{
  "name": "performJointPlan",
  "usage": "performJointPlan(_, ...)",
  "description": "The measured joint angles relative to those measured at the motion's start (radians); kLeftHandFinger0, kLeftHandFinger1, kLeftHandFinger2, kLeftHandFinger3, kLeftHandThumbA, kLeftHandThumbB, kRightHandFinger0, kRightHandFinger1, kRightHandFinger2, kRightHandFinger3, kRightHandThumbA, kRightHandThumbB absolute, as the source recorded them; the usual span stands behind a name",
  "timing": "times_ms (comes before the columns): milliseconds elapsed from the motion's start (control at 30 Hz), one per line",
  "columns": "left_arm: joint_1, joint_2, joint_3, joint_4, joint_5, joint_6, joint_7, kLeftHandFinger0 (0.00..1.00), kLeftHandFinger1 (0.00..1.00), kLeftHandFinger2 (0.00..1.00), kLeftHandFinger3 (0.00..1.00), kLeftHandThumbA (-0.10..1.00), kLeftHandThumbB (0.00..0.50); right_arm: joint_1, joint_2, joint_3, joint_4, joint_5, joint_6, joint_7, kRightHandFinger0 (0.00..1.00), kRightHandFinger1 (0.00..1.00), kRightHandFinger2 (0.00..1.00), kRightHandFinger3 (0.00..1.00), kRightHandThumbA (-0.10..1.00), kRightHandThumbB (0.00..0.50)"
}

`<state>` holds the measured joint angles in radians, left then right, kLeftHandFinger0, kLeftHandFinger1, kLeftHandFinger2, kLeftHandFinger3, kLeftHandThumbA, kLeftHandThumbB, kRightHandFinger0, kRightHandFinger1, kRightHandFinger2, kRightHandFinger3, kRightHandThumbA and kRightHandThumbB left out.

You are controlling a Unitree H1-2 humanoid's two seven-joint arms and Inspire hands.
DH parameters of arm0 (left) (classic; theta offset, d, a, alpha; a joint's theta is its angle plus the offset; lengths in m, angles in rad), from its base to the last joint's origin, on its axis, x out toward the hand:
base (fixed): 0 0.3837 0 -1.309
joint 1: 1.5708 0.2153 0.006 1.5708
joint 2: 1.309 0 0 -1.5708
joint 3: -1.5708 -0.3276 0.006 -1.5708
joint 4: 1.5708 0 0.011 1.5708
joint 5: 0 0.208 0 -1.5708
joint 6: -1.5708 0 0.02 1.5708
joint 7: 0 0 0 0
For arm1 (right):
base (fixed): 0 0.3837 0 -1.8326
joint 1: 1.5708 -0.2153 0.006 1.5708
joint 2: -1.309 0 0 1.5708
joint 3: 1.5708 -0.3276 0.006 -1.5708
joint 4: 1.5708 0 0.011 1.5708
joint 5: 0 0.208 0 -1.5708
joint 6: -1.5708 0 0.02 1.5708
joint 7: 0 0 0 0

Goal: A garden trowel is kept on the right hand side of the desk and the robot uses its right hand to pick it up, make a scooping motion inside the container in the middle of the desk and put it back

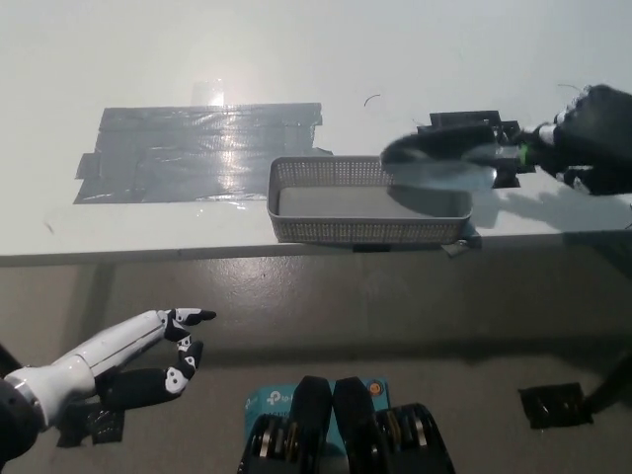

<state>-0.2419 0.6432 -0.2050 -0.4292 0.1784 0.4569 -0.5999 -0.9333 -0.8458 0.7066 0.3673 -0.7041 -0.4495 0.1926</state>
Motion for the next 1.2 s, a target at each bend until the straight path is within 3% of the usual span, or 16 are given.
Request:
performJointPlan(33,-0.001,0.000,0.000,0.000,0.001,0.000,-0.002,1.00,1.00,1.00,1.00,1.00,0.333,0.000,-0.009,0.008,-0.004,0.000,-0.001,0.000,0.00,0.06,0.49,0.30,-0.10,0.093)
performJointPlan(233,-0.013,0.002,0.000,0.001,0.004,0.000,-0.014,1.00,1.00,1.00,1.00,1.00,0.324,-0.007,-0.080,0.074,-0.047,-0.004,-0.007,0.000,0.00,0.00,0.27,0.33,-0.10,0.197)
performJointPlan(300,-0.014,0.002,0.002,0.001,0.004,0.000,-0.016,1.00,1.00,1.00,1.00,1.00,0.338,-0.020,-0.100,0.103,-0.061,-0.006,-0.008,-0.006,0.00,0.00,0.24,0.38,-0.10,0.185)
performJointPlan(400,-0.016,0.003,0.002,0.001,0.007,0.000,-0.022,1.00,1.00,1.00,1.00,1.00,0.333,-0.031,-0.116,0.110,-0.067,-0.011,-0.009,-0.005,0.00,0.00,0.19,0.28,-0.10,0.065)
performJointPlan(500,-0.016,0.006,0.003,0.001,0.012,0.000,-0.027,1.00,1.00,1.00,1.00,1.00,0.340,-0.035,-0.121,0.113,-0.067,-0.018,-0.011,-0.001,0.00,0.00,0.20,0.33,-0.10,0.046)
performJointPlan(567,-0.017,0.006,0.003,0.001,0.014,0.000,-0.032,1.00,1.00,1.00,1.00,1.00,0.337,-0.039,-0.121,0.116,-0.067,-0.022,-0.011,0.002,0.00,0.00,0.20,0.33,-0.10,0.000)
performJointPlan(633,-0.017,0.006,0.003,0.001,0.015,0.000,-0.034,1.00,1.00,1.00,1.00,1.00,0.350,-0.049,-0.121,0.128,-0.067,-0.024,-0.011,0.001,0.00,0.00,0.22,0.32,-0.09,0.000)
performJointPlan(700,-0.018,0.006,0.003,0.001,0.019,0.000,-0.036,1.00,1.00,1.00,1.00,1.00,0.360,-0.060,-0.121,0.141,-0.067,-0.025,-0.011,0.001,0.00,0.00,0.14,0.33,-0.10,0.000)
performJointPlan(833,-0.021,0.006,-0.001,0.005,0.027,0.000,-0.037,1.00,1.00,1.00,1.00,1.00,0.394,-0.085,-0.104,0.148,-0.071,-0.026,-0.012,0.039,0.00,0.00,0.18,0.46,-0.10,0.000)
performJointPlan(867,-0.022,0.006,-0.002,0.007,0.028,0.000,-0.037,1.00,1.00,1.00,1.00,1.00,0.395,-0.093,-0.094,0.147,-0.075,-0.026,-0.012,0.055,0.00,0.00,0.18,0.44,-0.10,0.000)
performJointPlan(900,-0.024,0.006,-0.004,0.008,0.030,0.000,-0.037,1.00,0.98,1.00,1.00,1.00,0.403,-0.102,-0.084,0.146,-0.078,-0.028,-0.012,0.077,0.00,0.00,0.12,0.34,-0.10,0.022)
performJointPlan(933,-0.028,0.006,-0.006,0.010,0.031,0.000,-0.037,1.00,0.98,1.00,1.00,1.00,0.406,-0.111,-0.071,0.137,-0.080,-0.028,-0.012,0.103,0.00,0.00,0.09,0.29,-0.10,0.001)
performJointPlan(967,-0.030,0.006,-0.007,0.011,0.032,0.000,-0.037,1.00,0.98,1.00,1.00,1.00,0.417,-0.117,-0.061,0.130,-0.080,-0.027,-0.012,0.118,0.00,0.00,0.05,0.31,-0.10,0.018)
performJointPlan(1067,-0.041,0.006,-0.013,0.013,0.036,0.000,-0.037,1.00,0.97,1.00,1.00,1.00,0.410,-0.134,-0.019,0.104,-0.081,-0.027,-0.012,0.186,0.00,0.00,0.00,0.10,-0.10,0.000)
performJointPlan(1133,-0.047,0.005,-0.017,0.014,0.039,0.000,-0.037,1.00,0.98,1.00,1.00,1.00,0.401,-0.147,0.008,0.094,-0.082,-0.035,-0.012,0.229,0.00,0.00,0.01,0.04,-0.10,0.000)
performJointPlan(1200,-0.049,0.003,-0.018,0.014,0.039,0.000,-0.038,1.00,0.99,1.00,1.00,1.00,0.394,-0.162,0.036,0.090,-0.088,-0.052,-0.006,0.275,0.00,0.00,0.12,0.14,-0.10,0.014)
